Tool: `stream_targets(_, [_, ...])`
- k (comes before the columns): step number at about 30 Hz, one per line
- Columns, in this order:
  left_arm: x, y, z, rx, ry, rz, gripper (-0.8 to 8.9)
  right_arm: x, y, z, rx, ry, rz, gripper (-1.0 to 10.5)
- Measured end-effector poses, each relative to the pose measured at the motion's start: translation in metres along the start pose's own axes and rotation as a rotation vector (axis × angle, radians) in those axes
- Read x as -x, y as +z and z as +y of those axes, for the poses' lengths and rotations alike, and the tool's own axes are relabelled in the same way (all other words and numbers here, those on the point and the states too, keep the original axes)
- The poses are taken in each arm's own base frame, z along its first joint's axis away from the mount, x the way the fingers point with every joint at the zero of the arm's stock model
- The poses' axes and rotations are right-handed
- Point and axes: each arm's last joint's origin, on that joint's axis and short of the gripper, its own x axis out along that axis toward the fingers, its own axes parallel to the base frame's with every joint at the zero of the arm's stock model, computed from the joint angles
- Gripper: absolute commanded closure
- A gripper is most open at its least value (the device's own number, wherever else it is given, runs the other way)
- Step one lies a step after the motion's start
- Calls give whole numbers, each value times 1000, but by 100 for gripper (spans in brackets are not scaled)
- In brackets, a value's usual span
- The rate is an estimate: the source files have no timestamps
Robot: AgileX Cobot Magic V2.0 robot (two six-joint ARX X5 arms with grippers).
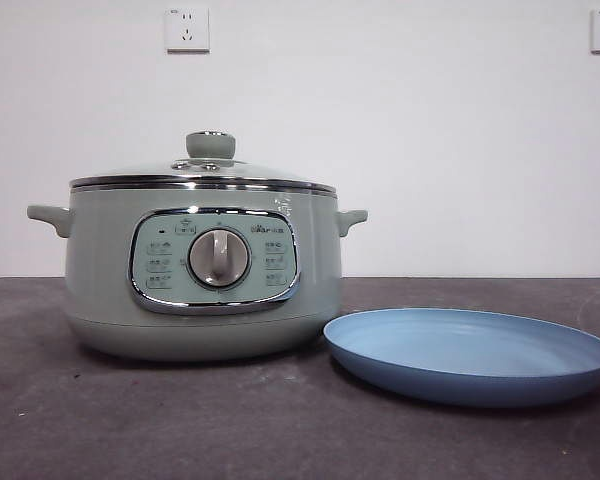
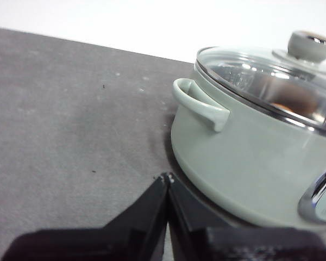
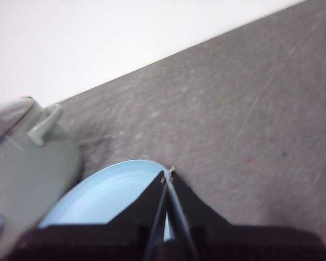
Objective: Take the potato out from the steamer,put the potato on the plate,close the lid
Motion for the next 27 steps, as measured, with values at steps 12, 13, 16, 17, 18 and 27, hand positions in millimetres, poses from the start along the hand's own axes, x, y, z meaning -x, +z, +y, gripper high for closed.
stream_targets(12, [21,53,-19,113,-70,-28,821,10,56,28,-103,111,43,959])
stream_targets(13, [22,59,-21,116,-74,-17,821,11,62,31,-104,117,65,959])
stream_targets(16, [25,78,-28,117,-117,24,821,11,83,42,-85,153,148,959])
stream_targets(17, [25,86,-30,112,-135,42,821,11,91,46,-71,169,177,959])
stream_targets(18, [26,94,-33,104,-154,62,821,10,99,50,-54,185,205,959])
stream_targets(27, [19,146,-49,-9,-302,294,822,6,159,85,135,355,466,959])
